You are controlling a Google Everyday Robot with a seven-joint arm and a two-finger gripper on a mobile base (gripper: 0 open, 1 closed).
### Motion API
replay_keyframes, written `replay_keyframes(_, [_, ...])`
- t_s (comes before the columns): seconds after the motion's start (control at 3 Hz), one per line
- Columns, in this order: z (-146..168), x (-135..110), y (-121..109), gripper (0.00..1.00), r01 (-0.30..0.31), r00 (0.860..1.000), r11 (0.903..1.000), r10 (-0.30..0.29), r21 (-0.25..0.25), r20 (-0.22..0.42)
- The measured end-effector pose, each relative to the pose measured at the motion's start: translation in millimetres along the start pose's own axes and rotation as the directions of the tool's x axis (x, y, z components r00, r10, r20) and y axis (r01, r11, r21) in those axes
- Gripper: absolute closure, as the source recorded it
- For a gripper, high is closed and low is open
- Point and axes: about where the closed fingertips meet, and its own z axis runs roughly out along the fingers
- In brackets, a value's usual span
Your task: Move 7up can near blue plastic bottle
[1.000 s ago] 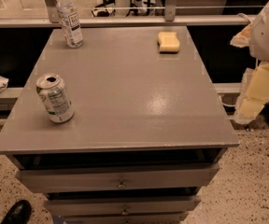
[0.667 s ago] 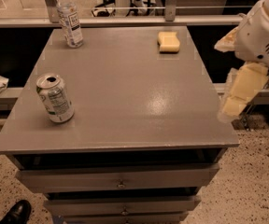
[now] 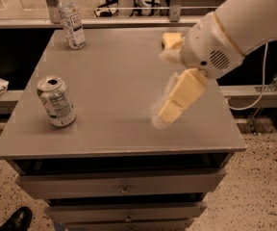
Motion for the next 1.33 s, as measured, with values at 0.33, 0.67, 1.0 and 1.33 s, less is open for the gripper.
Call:
replay_keyframes(0.33, [33,-67,20,0.00,0.011,0.975,0.9987,0.001,-0.051,0.221])
replay_keyframes(0.67, [50,-133,43,0.00,0.015,0.911,0.9952,0.027,-0.097,0.412])
replay_keyframes(1.0, [48,-166,54,0.00,0.011,0.870,0.9922,0.052,-0.125,0.491])
replay_keyframes(1.33, [48,-163,54,0.00,0.013,0.876,0.9925,0.047,-0.121,0.481])
